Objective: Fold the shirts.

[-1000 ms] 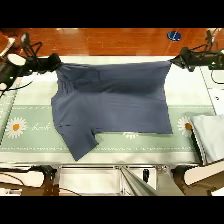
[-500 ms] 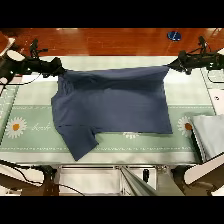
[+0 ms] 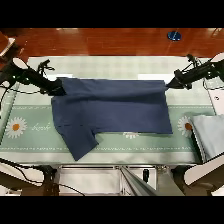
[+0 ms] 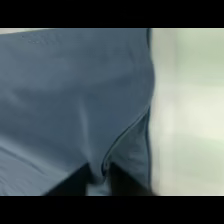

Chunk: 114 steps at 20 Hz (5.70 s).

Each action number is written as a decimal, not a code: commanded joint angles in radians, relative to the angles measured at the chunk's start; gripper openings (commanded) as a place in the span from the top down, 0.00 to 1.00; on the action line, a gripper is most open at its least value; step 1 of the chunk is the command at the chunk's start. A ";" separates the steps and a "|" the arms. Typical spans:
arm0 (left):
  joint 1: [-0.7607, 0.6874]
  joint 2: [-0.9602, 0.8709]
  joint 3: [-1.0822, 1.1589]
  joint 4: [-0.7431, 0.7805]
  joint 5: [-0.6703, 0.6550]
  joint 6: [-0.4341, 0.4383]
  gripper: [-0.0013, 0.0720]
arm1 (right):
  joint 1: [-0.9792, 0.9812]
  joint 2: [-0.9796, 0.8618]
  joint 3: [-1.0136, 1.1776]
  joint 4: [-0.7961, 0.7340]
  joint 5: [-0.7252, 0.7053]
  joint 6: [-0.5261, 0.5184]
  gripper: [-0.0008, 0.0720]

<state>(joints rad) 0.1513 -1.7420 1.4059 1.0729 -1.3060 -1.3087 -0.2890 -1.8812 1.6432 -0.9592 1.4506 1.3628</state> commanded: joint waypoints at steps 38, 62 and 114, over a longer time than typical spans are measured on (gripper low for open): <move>0.149 0.661 -1.044 -0.221 0.303 0.041 0.96 | -0.245 0.858 -1.115 -0.222 -0.173 0.136 0.43; 0.137 0.442 -0.490 -0.319 0.289 -0.003 0.96 | -0.002 0.450 -0.557 0.046 -0.306 0.018 0.95; -0.363 0.624 -0.675 -0.471 0.648 0.145 0.96 | -0.089 0.711 -0.576 -0.054 -0.149 -0.034 0.95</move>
<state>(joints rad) -0.0933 -1.1118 0.7265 0.6342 -0.7567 -1.1622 -0.3290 -1.3880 1.1816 -0.9485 1.2655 1.3495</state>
